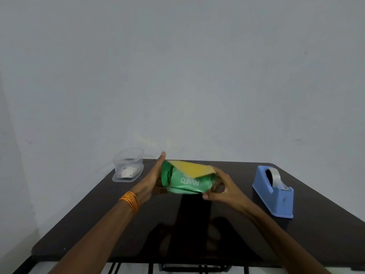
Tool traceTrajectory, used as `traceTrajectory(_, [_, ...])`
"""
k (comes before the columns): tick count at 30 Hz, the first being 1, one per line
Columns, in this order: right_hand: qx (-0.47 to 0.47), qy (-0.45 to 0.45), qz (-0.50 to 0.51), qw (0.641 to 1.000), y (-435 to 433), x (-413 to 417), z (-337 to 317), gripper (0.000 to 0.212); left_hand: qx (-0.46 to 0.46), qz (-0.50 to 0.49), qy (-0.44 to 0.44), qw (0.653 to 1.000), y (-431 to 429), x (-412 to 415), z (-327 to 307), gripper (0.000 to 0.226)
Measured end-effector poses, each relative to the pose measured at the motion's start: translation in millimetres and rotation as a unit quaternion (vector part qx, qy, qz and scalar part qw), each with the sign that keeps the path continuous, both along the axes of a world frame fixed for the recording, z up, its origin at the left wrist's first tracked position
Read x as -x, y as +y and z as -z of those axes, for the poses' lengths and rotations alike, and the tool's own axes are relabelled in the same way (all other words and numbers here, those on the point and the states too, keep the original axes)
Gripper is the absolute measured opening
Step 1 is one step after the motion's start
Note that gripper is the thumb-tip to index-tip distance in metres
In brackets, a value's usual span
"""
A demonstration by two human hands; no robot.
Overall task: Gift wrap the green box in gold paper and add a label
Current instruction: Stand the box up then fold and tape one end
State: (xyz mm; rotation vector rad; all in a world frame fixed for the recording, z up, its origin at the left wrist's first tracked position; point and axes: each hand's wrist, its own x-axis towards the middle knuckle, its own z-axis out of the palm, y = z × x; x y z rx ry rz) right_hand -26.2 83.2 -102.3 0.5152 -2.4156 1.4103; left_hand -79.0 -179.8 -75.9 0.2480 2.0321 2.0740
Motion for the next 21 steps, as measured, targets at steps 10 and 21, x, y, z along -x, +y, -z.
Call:
traceTrajectory(10, [0.046,-0.086,0.068,0.993,-4,13,-55,0.095,0.053,0.0,0.139,0.989,24,0,-35,0.054])
traceTrajectory(21, [0.058,-0.087,0.09,0.99,2,20,-56,0.101,0.043,-0.002,0.162,0.986,33,17,-29,0.095])
